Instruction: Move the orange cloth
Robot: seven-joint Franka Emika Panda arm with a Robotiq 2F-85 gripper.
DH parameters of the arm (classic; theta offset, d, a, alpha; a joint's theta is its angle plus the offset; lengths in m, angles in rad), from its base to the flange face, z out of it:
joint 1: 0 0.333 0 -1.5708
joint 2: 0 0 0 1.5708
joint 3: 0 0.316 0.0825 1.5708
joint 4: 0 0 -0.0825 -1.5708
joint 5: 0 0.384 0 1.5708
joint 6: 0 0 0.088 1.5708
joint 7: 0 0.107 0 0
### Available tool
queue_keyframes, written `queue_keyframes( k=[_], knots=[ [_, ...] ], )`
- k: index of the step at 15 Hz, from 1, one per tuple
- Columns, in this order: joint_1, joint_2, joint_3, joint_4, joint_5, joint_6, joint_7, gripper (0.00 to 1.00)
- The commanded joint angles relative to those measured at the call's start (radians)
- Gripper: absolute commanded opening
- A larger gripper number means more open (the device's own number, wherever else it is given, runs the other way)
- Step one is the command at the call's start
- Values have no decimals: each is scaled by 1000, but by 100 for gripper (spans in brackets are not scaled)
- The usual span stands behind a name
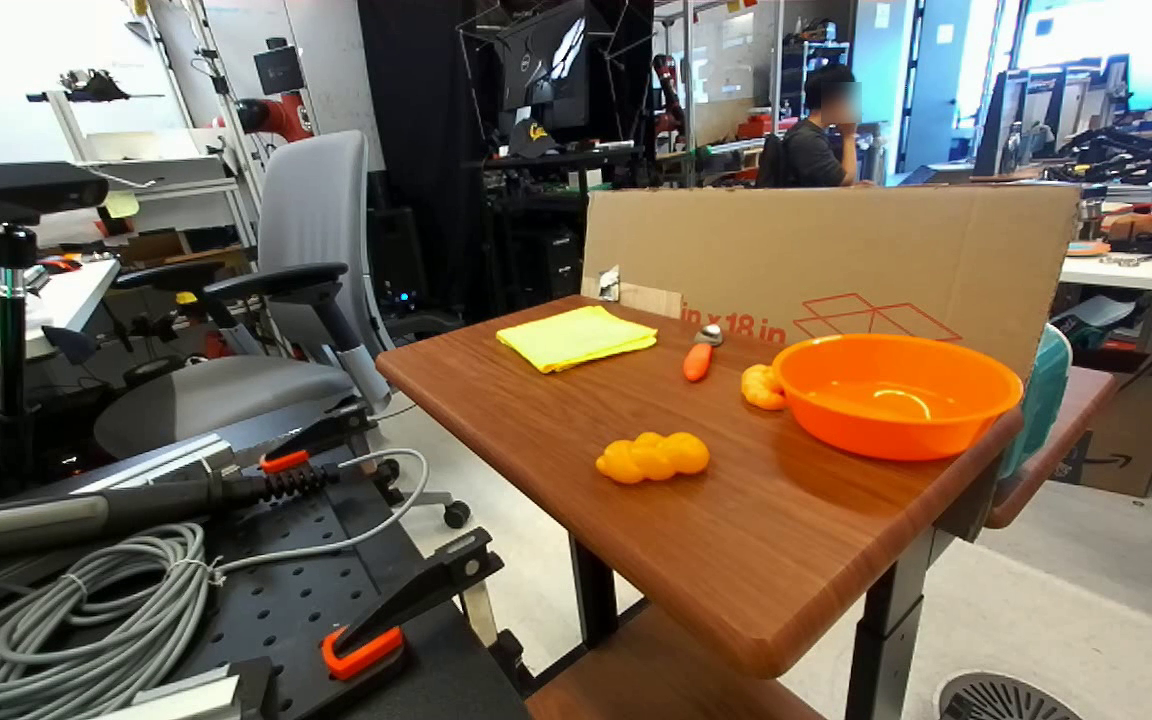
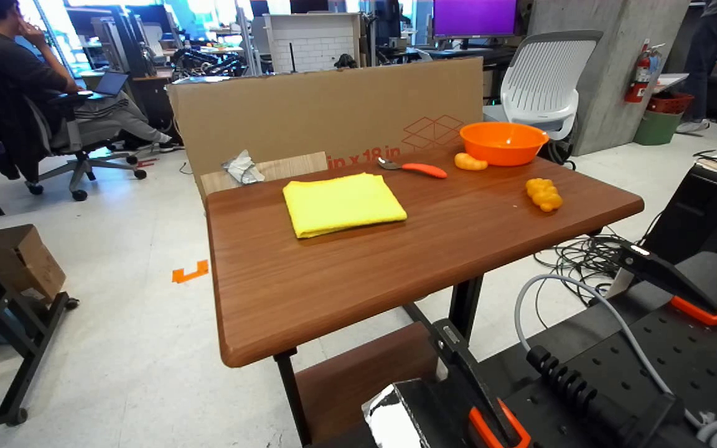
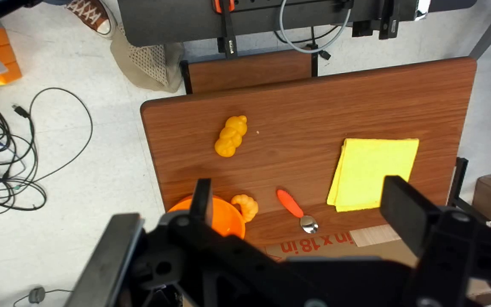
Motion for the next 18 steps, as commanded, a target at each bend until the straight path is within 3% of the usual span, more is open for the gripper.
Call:
queue_keyframes(
  k=[1,9,18],
  knots=[
    [-13,3,10,3,7,-3,-6,100],
    [26,66,54,-19,82,67,39,100],
    [96,360,191,-28,172,267,169,100]
  ],
)
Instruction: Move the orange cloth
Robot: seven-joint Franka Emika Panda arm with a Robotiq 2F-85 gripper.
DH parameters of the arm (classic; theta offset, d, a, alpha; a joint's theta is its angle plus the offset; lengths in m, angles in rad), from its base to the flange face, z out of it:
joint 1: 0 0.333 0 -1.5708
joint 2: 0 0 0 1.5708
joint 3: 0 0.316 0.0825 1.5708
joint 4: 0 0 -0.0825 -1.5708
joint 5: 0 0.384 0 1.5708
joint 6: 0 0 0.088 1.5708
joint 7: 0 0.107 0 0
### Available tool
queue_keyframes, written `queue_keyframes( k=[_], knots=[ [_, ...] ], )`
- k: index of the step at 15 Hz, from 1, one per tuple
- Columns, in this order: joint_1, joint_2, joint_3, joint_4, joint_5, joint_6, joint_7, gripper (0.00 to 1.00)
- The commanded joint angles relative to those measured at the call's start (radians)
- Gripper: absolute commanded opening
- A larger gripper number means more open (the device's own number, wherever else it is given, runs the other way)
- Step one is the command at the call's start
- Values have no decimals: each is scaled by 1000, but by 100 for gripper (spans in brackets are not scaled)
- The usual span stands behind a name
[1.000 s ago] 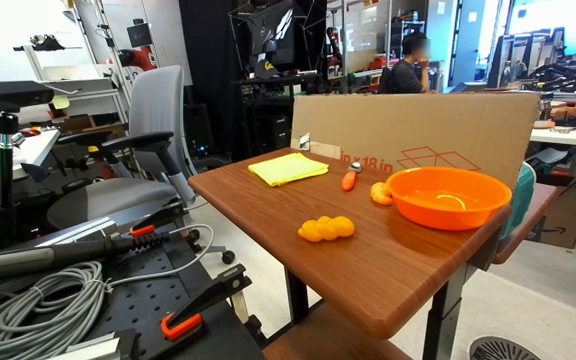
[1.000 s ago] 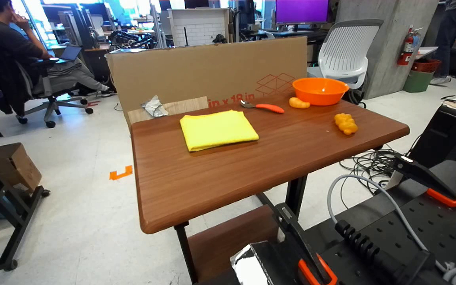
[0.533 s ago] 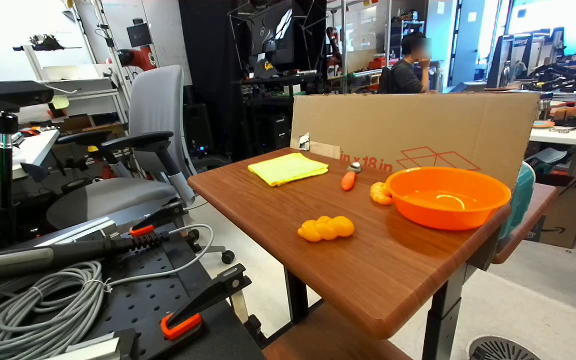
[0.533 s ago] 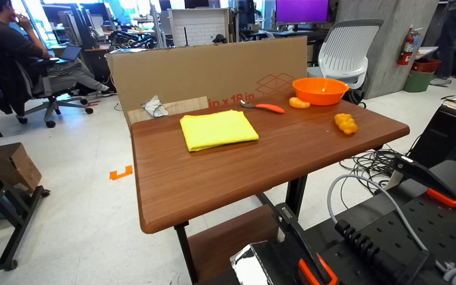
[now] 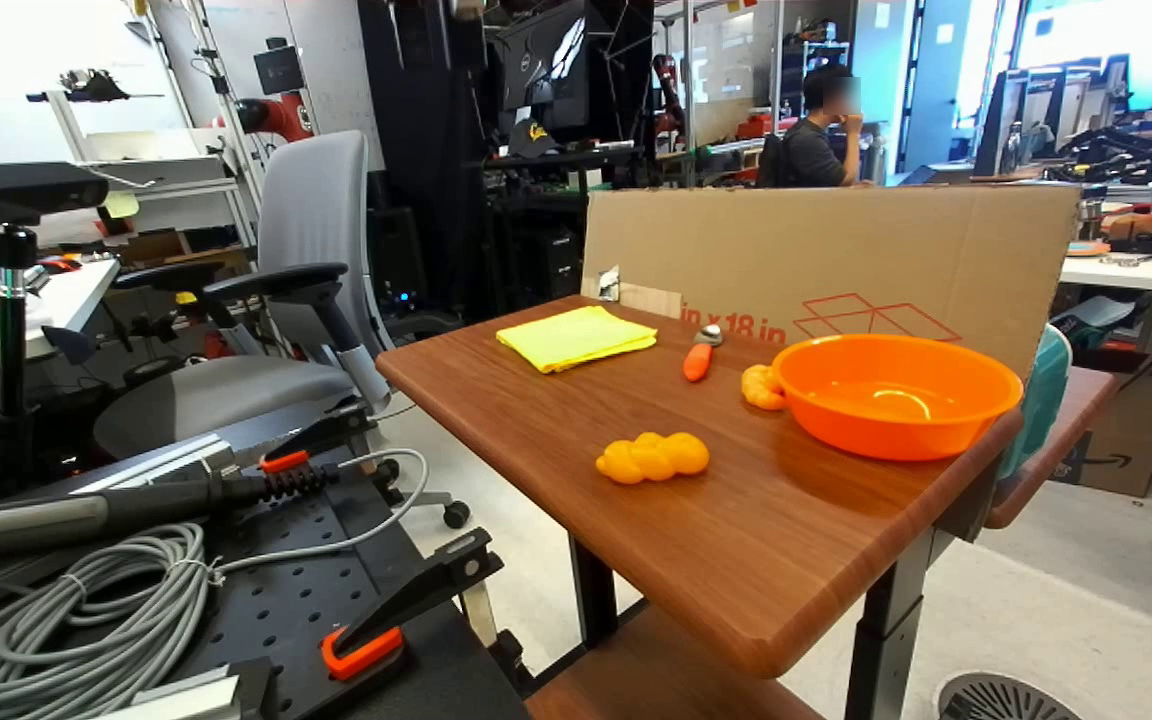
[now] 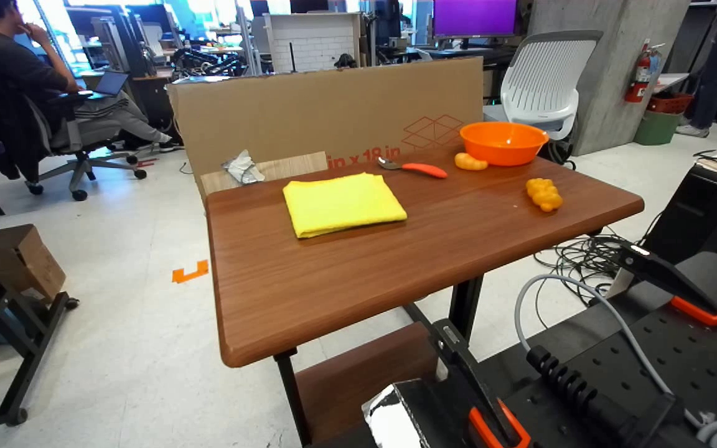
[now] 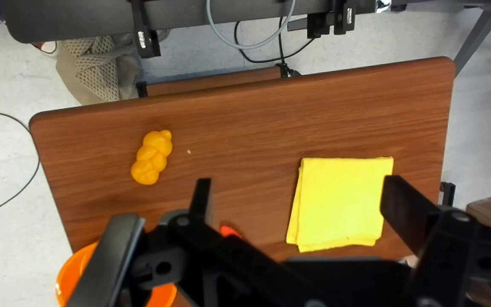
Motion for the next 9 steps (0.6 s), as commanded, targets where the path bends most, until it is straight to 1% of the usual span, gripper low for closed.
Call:
queue_keyframes(
  k=[1,5,9],
  knots=[
    [25,144,45,30,31,70,56,100],
    [51,276,96,53,47,134,111,100],
    [69,392,136,115,49,203,181,100]
  ],
)
